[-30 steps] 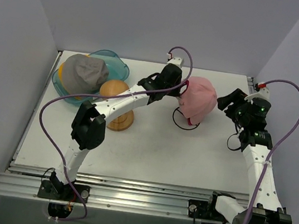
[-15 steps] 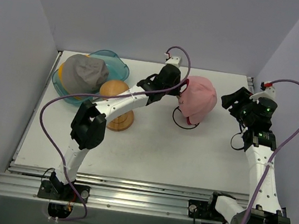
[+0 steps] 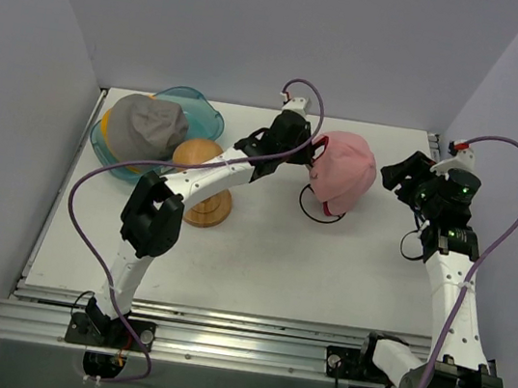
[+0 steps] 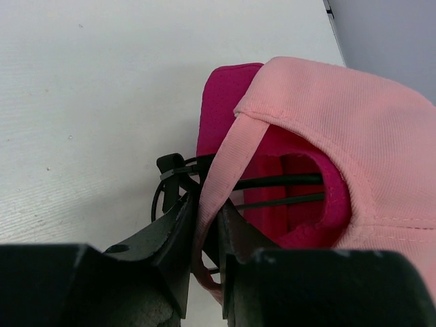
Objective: Stack the hats
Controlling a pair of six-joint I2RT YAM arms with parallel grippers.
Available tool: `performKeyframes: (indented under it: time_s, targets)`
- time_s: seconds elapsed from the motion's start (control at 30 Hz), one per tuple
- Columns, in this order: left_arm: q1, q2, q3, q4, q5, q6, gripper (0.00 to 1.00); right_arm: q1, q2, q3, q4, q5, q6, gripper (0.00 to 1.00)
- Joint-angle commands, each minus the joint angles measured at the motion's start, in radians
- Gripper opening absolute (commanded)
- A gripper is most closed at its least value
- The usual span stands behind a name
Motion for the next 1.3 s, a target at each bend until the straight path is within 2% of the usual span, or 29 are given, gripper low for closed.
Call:
performKeyframes:
  time_s: [0.0,0.37,0.47,0.67,0.93,1.13,1.27]
  targets:
    - [-0.009,0.048,-0.042,-0.100,0.049,-0.008,0.27,-0.009,-0.016,0.010,0.030,-0.042,-0.030,0.58]
    - [-0.010,0.091,-0.025,-0.141,0.044,-0.012,0.32,-0.009,-0.002,-0.015,0.068,-0.071,-0.028,0.62]
    - [-0.012,0.095,-0.025,-0.161,0.035,-0.017,0.33,-0.010,0.013,-0.024,0.075,-0.038,-0.005,0.62]
    - [-0.013,0.056,-0.088,-0.120,0.038,-0.044,0.35,-0.010,0.069,-0.008,0.059,-0.042,-0.008,0.61]
    - [-0.039,0.001,-0.111,-0.112,0.042,-0.049,0.42,-0.010,0.030,-0.008,0.059,-0.060,-0.016,0.61]
    - [-0.041,-0.080,-0.143,-0.115,0.000,-0.051,0.57,-0.010,0.029,-0.031,0.094,-0.103,-0.002,0.61]
    - [-0.036,-0.116,-0.090,-0.163,-0.027,-0.028,0.66,-0.010,0.029,-0.024,0.099,-0.103,-0.003,0.61]
